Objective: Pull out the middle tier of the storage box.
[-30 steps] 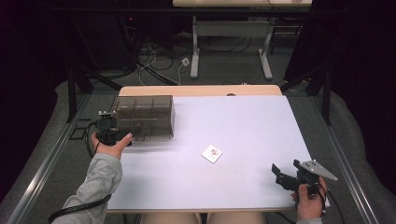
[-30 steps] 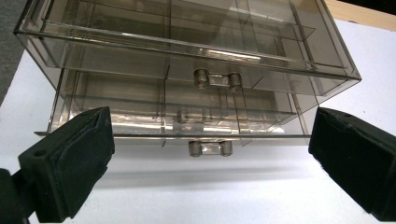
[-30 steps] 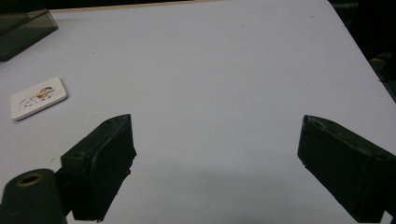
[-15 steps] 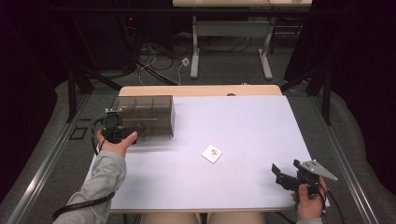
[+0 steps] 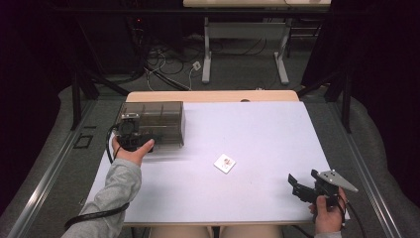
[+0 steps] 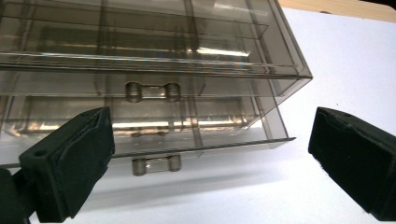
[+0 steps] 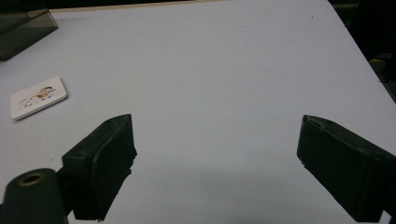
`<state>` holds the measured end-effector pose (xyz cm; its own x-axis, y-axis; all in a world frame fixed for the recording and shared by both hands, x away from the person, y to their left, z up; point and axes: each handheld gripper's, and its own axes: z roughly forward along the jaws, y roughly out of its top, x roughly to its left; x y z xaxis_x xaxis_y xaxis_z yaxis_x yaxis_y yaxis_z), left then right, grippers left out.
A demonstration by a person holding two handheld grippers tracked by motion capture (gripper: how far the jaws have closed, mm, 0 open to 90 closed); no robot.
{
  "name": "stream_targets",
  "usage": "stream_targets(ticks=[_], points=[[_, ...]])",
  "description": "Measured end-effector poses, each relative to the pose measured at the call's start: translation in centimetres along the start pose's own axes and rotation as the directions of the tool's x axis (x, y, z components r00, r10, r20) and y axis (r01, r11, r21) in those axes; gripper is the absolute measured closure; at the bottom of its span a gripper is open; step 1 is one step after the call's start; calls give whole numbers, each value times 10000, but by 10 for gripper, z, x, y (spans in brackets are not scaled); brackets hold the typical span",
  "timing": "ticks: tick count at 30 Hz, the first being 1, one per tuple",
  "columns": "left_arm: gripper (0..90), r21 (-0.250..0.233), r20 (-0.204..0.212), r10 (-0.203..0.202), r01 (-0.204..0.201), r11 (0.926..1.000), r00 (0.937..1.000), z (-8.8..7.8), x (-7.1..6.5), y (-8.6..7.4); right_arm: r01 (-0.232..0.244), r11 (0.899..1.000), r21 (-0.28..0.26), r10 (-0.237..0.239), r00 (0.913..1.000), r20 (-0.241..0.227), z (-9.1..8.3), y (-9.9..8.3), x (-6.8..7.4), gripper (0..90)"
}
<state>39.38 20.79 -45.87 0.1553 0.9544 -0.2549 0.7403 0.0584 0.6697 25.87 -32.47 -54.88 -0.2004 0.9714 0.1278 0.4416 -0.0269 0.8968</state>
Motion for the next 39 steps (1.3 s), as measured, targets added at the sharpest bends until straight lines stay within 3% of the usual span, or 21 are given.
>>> stream_targets(ticks=[3, 24, 39], points=[[10, 169, 150, 54, -57, 9998, 9999, 1, -4, 0, -27, 10000, 11, 27, 10000, 3, 0, 0, 0, 108], [30, 145, 707, 367, -378, 9992, 9968, 13, -31, 0, 107, 9999, 109, -107, 9999, 59, 0, 0, -1, 107], [53, 337, 939, 539, -572, 9978, 9941, 20, -40, -6, -26, 10000, 86, 26, 10000, -26, 1, 0, 1, 109]])
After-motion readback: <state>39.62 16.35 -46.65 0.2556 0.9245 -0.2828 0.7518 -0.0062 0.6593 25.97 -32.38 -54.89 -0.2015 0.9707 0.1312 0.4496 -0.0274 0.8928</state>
